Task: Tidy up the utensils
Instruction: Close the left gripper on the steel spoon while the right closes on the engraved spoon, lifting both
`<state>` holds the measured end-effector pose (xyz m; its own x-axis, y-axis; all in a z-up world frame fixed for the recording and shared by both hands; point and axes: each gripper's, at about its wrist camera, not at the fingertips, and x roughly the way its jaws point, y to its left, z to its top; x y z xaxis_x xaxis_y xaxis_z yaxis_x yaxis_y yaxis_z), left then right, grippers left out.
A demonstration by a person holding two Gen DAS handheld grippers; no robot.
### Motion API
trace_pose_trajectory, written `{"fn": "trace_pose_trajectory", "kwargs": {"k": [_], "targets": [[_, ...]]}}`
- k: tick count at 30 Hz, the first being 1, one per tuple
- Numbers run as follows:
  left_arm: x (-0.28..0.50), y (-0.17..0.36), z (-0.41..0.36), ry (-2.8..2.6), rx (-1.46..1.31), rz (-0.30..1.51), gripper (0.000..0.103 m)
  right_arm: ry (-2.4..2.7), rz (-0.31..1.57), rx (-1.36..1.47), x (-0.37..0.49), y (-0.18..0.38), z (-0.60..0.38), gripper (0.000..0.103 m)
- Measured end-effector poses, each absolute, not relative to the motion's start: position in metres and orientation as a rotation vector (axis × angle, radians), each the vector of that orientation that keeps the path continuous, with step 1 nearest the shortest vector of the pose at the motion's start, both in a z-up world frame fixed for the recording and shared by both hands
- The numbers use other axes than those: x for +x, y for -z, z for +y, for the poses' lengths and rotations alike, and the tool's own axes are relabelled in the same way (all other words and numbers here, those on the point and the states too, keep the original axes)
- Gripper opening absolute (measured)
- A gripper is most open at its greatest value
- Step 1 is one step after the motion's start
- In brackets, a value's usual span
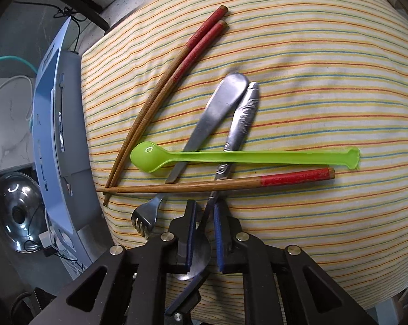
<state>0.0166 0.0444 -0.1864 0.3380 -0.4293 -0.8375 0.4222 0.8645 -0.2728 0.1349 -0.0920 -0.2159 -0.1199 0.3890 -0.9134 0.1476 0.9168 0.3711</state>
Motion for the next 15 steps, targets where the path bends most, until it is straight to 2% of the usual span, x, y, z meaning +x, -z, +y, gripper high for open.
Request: {"fn": "trace_pose_trajectory", "kwargs": {"k": [15], "targets": [[-0.021,0.169,0.036,0.606,0.025,1.131,0.028,-0.293,1.653,0.747,0.101,0.226,-0.136,0.005]]}}
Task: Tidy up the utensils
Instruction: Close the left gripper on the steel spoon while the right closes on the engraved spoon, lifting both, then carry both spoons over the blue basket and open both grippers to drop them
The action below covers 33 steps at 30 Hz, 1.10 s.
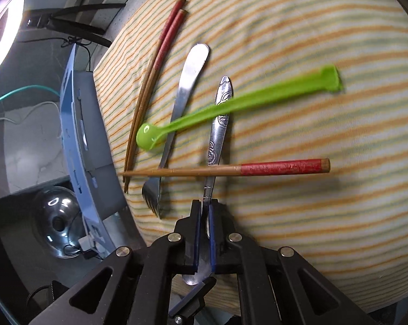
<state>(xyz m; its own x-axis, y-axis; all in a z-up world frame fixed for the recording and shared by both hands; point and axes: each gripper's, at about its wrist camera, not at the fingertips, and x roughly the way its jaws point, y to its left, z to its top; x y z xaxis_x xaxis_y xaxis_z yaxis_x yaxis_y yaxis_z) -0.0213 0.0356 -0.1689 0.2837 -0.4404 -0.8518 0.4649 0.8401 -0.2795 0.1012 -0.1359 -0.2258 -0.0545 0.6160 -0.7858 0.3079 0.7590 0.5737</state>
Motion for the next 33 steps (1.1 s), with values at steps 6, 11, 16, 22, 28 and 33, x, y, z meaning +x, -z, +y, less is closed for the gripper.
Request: {"fn": "trace_pose_trajectory", "kwargs": {"k": [6,11,16,22,28,33], "targets": [[-0.031,0.161,0.026,0.669,0.023,1.140,0.028,-0.276,1.621,0.821,0.082,0.224,-0.147,0.005],[-0.027,0.155,0.010,0.729,0.022,1.124,0.028,-0.238,1.573,0.851,0.077,0.214,-0.168,0.005],[-0.021,0.146,-0.004,0.766,0.042,1.092,0.028,-0.212,1.526,0.874,0.076,0.202,-0.190,0.004],[-0.013,0.129,0.009,0.747,0.022,1.046,0.028,-0.259,1.472,0.865,0.086,0.177,-0.187,0.004],[-0.002,0.112,0.047,0.652,0.004,0.990,0.028,-0.351,1.436,0.792,0.113,0.153,-0.145,0.004],[0.013,0.099,0.090,0.547,-0.027,0.953,0.028,-0.445,1.419,0.712,0.137,0.137,-0.088,0.004]]}}
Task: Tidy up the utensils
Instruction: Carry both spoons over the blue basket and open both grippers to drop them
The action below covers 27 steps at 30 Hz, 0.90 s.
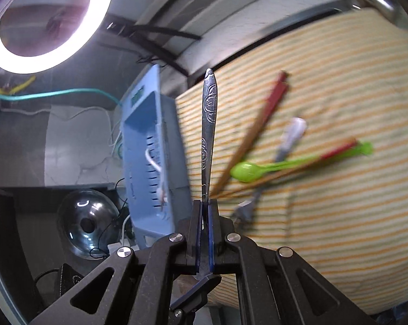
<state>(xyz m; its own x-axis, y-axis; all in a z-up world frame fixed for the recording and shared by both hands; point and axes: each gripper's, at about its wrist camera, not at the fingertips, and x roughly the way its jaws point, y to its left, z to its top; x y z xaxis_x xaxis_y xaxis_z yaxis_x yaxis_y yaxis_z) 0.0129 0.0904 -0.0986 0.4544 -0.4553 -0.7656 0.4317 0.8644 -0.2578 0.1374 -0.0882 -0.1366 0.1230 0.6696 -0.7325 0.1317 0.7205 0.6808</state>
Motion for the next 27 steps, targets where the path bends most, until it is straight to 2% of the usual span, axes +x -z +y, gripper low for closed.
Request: {"fn": "trace_pose_trajectory", "kwargs": {"k": [12,25,27], "targets": [[0.038,0.110,0.186,0.346,-0.151,0.941,0.028,-0.581,1.459,0.555,0.181,0.142,0.040,0.004],[0.050,0.132,0.209,0.286,-0.181,0.998,0.028,-0.586,1.529,0.488,0.203,0.176,0.090,0.004],[0.052,0.133,0.209,0.281,-0.185,1.004,0.028,-0.590,1.531,0.474,0.204,0.178,0.091,0.007]]}}
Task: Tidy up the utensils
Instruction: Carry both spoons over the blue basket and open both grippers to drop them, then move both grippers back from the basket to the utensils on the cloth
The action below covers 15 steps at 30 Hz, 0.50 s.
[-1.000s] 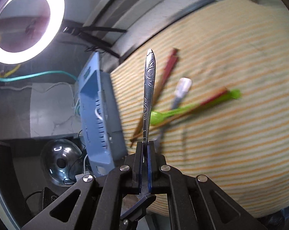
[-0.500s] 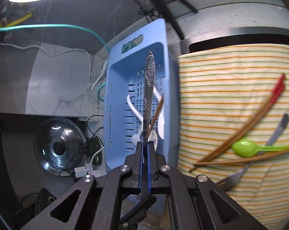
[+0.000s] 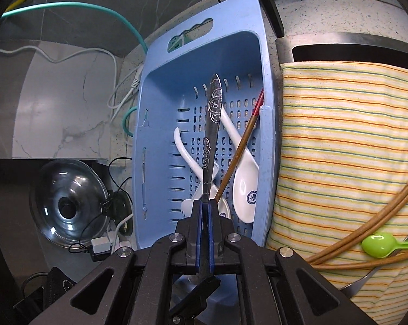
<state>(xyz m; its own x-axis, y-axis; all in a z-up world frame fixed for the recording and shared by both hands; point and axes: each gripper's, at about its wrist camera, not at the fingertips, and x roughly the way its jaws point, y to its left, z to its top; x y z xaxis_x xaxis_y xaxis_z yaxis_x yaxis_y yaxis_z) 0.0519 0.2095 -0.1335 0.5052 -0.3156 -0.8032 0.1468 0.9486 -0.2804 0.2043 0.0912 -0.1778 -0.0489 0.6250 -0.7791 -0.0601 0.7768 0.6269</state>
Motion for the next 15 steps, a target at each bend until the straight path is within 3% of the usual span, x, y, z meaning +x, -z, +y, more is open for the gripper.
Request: {"fn": "trace_pose_trajectory", "kwargs": {"k": [4,6,7,15], "targets": [[0.060,0.135,0.214,0.258,-0.195,1.016,0.029,-0.604,1.544,0.444,0.206,0.179,0.094,0.011],[0.060,0.135,0.216,0.249,-0.197,1.017,0.030,-0.614,1.536,0.430,0.206,0.176,0.094,0.030],[0.061,0.135,0.216,0.244,-0.197,1.019,0.030,-0.613,1.524,0.421,0.206,0.174,0.093,0.033],[0.055,0.129,0.212,0.237,-0.182,1.019,0.030,-0.657,1.475,0.402,0.201,0.155,0.076,0.036]]}}
